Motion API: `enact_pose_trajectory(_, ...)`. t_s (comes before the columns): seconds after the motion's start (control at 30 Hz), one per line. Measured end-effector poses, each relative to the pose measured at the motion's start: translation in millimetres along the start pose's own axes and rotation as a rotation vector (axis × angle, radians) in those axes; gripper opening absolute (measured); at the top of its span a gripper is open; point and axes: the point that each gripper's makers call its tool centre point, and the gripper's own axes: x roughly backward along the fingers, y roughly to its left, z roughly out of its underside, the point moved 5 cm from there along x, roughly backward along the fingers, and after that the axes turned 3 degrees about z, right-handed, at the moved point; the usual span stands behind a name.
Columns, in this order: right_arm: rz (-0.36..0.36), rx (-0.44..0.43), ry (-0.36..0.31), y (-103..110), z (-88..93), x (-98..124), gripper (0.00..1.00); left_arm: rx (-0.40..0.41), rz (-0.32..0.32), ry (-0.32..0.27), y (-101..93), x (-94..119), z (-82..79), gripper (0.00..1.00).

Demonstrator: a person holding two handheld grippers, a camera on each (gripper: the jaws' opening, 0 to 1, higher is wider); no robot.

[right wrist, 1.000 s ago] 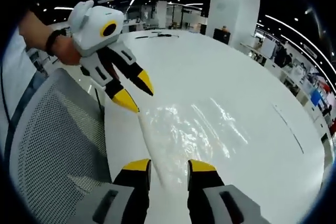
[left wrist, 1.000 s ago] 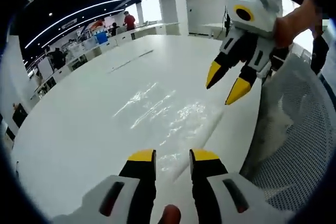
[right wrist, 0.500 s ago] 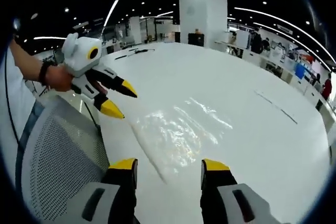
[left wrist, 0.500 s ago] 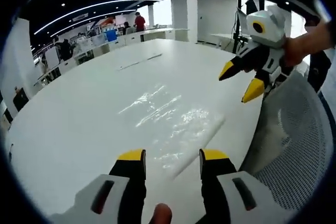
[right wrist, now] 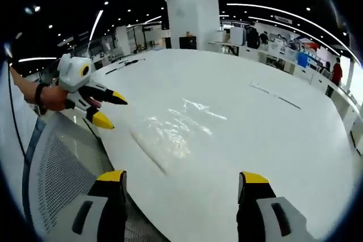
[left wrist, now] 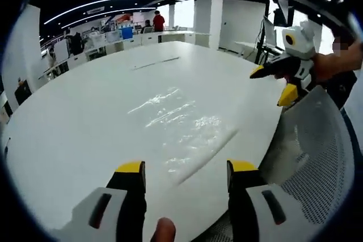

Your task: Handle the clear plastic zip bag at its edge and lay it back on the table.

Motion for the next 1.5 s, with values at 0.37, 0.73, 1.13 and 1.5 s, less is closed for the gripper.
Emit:
enact_pose_trajectory(0.37, 0.058, -0.08, -0.049, -7, 15.3, 16, 0.94, 0.022, 0.04, 0.01, -4.9, 0, -0.4, 0.7)
enact_pose_trajectory(0.73, 0.045, -0.099, -0.104, -3, 4.9, 18, 1.0, 0.025, 0.051, 0.005, -7.9, -5, -2.6, 0.75)
enact_pose_trajectory(1.13, 0.03, -0.11, -0.114, -1, 5.1, 19, 1.0, 0.042, 0.025, -0.004, -11.4, -1, -1.4, 0.76)
enact_pose_trajectory(1.5, 0.029, -0.114, -0.118, -2, 7.2, 19, 1.0, 0.043, 0.016, -0.011, -5.5, -1, 0.3, 0.76)
